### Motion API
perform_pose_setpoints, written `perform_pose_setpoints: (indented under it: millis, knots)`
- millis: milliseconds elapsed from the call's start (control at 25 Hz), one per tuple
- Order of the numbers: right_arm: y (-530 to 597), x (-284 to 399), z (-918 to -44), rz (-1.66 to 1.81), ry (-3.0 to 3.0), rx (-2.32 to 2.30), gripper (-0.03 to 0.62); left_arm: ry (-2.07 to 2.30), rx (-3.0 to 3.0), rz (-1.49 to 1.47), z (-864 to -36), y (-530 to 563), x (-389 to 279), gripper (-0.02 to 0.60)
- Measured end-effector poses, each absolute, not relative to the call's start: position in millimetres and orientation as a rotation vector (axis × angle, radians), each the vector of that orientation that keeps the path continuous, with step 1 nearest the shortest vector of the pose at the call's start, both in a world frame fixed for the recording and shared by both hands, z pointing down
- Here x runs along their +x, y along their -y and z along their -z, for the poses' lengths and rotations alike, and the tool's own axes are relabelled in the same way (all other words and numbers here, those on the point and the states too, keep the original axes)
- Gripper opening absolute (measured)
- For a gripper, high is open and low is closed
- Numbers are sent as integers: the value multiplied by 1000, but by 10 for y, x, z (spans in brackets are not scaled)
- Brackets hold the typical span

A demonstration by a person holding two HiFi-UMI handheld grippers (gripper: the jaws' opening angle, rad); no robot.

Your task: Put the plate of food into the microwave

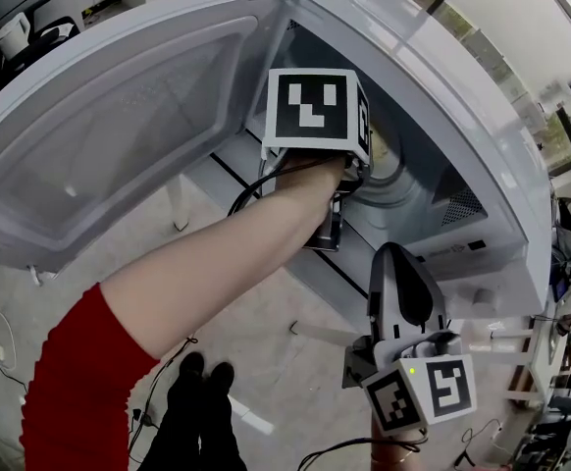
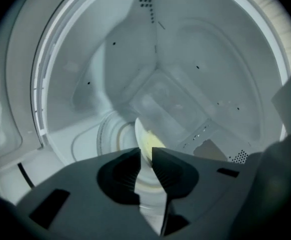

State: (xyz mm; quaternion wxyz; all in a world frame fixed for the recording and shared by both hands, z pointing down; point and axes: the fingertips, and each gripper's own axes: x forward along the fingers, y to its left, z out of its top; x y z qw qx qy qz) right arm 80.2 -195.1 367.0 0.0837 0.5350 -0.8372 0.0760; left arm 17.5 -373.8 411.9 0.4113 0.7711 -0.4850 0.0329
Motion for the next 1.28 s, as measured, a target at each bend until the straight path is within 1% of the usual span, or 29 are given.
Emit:
perform_pose_setpoints:
  millis: [200, 360, 1280]
  knots:
    - [1949, 770, -3671, -234, 2510, 1582, 12, 1344, 2041, -232, -4095, 3764, 129, 88]
    - [1933, 784, -3671, -234, 2516, 1577, 12, 1304, 2064, -267, -4115, 3700, 237, 95]
    - [1969, 820, -3722, -240, 2507, 1557, 12, 1387, 2147, -486, -4169, 3786, 215, 124]
